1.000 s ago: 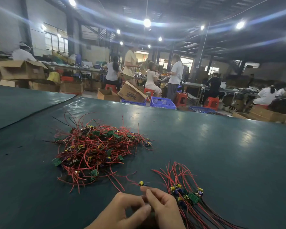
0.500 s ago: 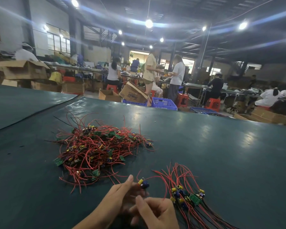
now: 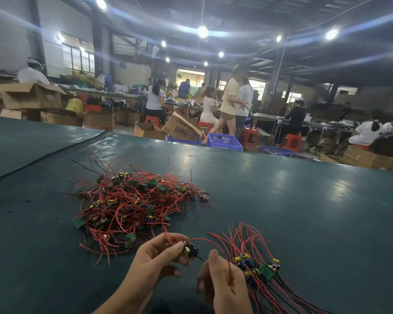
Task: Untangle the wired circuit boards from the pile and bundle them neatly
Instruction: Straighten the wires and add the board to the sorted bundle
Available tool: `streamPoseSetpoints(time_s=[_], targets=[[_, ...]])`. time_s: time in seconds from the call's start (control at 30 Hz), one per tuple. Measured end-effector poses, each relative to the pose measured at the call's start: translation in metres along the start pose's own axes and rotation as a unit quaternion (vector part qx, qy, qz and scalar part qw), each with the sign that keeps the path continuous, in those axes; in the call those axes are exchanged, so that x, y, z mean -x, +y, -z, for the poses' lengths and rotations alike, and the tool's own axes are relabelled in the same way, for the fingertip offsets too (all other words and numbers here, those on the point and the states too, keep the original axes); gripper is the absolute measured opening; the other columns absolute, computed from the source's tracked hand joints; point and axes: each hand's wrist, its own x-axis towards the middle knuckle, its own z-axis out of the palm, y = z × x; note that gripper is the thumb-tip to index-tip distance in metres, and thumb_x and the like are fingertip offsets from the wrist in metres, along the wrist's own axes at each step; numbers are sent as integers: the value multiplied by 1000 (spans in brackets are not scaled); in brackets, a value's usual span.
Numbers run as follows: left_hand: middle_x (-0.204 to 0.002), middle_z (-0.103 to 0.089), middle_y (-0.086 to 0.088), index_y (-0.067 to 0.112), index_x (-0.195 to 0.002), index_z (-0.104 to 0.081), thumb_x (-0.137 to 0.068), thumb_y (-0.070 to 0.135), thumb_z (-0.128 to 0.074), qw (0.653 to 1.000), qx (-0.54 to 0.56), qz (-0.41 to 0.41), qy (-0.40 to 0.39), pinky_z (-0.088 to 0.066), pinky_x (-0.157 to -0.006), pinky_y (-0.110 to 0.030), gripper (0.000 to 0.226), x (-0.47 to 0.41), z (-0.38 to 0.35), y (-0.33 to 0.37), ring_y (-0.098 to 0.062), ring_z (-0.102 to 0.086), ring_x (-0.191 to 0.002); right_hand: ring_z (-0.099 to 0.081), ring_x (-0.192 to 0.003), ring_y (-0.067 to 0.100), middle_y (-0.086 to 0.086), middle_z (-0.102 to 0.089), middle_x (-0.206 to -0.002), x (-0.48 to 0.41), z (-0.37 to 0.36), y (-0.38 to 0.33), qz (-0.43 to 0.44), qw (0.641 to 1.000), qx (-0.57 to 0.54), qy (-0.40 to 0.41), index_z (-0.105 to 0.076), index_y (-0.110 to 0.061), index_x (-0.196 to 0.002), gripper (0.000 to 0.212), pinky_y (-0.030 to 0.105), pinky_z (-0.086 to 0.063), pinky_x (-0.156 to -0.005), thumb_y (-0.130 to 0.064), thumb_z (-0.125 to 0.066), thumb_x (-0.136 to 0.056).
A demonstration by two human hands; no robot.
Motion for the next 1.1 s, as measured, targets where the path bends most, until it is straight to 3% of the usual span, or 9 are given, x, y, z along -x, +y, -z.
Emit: streamPoseSetpoints(time_s=[0.23,0.37,0.47,0.53,0.6,0.67,0.77,1.0,1.1], targets=[[-77,-71,-18,9,-77,-76,-71,20,-64,1000,21,-9,21,-51,-46,-25,17,-3,2,-2,-22,-68,-60,-41,-36,14,11,-49,-43,-3,0,-1,-3,999,-39,25,-49,-15,-41,59,17,-30,-40,-49,-39,-89],[-77,-71,-19,8,-79,-76,-71,19,-66,998,33,-19,57,-52,-47,-24,17,-5,6,-3,-24,-69,-61,-48,-47,14,11,-56,-50,-8,7,6,48,993,40,101,-52,-19,-44,50,18,-39,-50,-33,-50,-92],[-81,-73,-20,10,-80,-77,-70,20,-68,996,14,-35,81,-54,-50,-24,17,-7,7,-4,-23,-70,-65,-57,-73,16,-5,-65,-75,-8,8,14,168,946,197,195,-67,-26,-77,9,27,-47,-71,-30,-73,-83],[-84,-73,-19,12,-81,-78,-69,21,-69,994,-1,-49,96,-55,-54,-26,18,-8,8,-4,-20,-69,-64,-56,-83,14,-12,-63,-92,-9,7,15,239,897,282,242,-66,-22,-98,27,31,-43,-77,-32,-76,-75],[-83,-73,-18,13,-81,-78,-69,21,-69,992,-7,-58,109,-57,-58,-32,18,-8,9,-4,-22,-67,-64,-55,-74,7,-16,-59,-85,-6,6,14,300,893,258,214,-64,-26,-99,27,25,-43,-71,-40,-67,-76],[-83,-73,-18,11,-80,-78,-69,20,-68,993,-4,-56,108,-57,-60,-35,17,-7,10,-3,-23,-66,-66,-54,-57,4,-12,-58,-68,1,2,8,276,932,207,115,-66,-32,-90,14,15,-43,-58,-42,-63,-80],[-89,-74,-18,7,-78,-78,-68,16,-67,998,3,-30,62,-57,-57,-25,17,-4,7,-4,-19,-71,-74,-56,-51,2,-5,-65,-63,7,-7,12,113,980,163,-33,-68,-44,-97,12,13,-41,-53,-42,-61,-88],[-94,-73,-21,3,-80,-76,-73,16,-64,1000,-16,-12,-4,-55,-57,-23,19,0,2,-2,-20,-71,-80,-47,-43,9,5,-55,-49,2,-8,4,13,999,18,39,-70,-17,-69,34,18,-35,-46,-30,-51,-94],[-92,-72,-23,7,-81,-76,-74,19,-63,1000,-21,-2,-8,-54,-57,-24,19,0,2,-2,-23,-70,-80,-47,-43,9,4,-56,-51,0,-7,2,-10,999,4,45,-75,-19,-80,26,18,-36,-45,-25,-54,-94]])
